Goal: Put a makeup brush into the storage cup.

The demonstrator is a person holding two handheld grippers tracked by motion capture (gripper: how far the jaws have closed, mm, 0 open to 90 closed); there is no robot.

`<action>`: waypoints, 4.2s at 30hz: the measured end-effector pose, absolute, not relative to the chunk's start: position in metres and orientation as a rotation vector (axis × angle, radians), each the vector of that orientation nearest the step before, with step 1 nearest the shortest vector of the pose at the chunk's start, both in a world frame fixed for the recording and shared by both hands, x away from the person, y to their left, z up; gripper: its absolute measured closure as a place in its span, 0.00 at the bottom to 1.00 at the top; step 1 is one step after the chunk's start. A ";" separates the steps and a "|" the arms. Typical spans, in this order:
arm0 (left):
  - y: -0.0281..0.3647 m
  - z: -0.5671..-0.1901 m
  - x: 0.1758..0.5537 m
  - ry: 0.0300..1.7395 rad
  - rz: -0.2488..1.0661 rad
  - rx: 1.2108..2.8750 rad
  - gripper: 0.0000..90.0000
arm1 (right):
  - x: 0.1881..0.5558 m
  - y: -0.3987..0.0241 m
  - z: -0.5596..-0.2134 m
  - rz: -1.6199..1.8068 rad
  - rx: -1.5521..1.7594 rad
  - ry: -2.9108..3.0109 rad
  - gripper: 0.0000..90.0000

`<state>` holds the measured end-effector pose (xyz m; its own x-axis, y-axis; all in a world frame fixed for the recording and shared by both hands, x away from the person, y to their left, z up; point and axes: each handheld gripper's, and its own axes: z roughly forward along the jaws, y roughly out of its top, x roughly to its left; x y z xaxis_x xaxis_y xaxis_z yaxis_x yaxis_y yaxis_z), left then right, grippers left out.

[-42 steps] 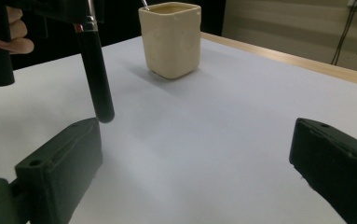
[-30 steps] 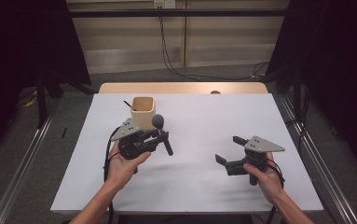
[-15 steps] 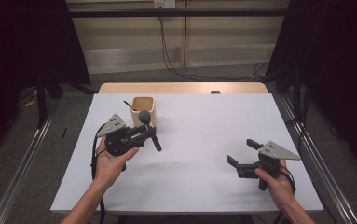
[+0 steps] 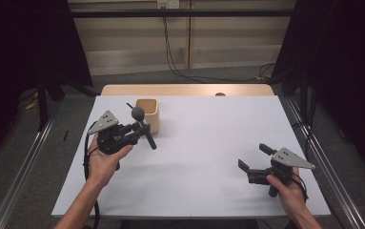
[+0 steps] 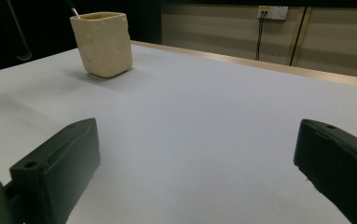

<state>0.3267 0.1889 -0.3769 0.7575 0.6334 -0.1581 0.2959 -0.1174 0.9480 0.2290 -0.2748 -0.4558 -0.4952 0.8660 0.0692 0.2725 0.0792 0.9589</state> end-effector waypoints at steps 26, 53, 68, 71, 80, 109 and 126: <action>0.200 -0.346 0.364 0.794 0.441 1.684 0.78 | 0.224 -0.279 -0.459 1.427 1.113 1.844 0.00; 0.175 -0.331 0.403 0.802 0.540 1.665 0.78 | 0.224 -0.278 -0.459 1.459 1.084 1.842 0.00; 0.168 -0.343 0.420 0.793 0.571 1.685 0.78 | 0.226 -0.280 -0.460 1.450 1.084 1.848 0.00; 0.167 -0.346 0.422 0.801 0.573 1.689 0.78 | 0.225 -0.280 -0.459 1.452 1.089 1.842 0.00; 0.164 -0.358 0.425 0.819 0.568 1.728 0.78 | 0.225 -0.279 -0.459 1.455 1.077 1.850 0.00; 0.160 -0.392 0.429 0.847 0.521 1.785 0.78 | 0.225 -0.278 -0.460 1.461 1.083 1.853 0.00; 0.162 -0.400 0.431 0.868 0.546 1.792 0.68 | 0.225 -0.277 -0.460 1.465 1.082 1.854 0.00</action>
<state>0.4315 0.1623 -0.3996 0.6363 0.7708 -0.0320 0.3051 -0.2134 0.9281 0.2247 -0.2766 -0.4600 -0.5343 0.8426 0.0674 0.2602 0.0881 0.9615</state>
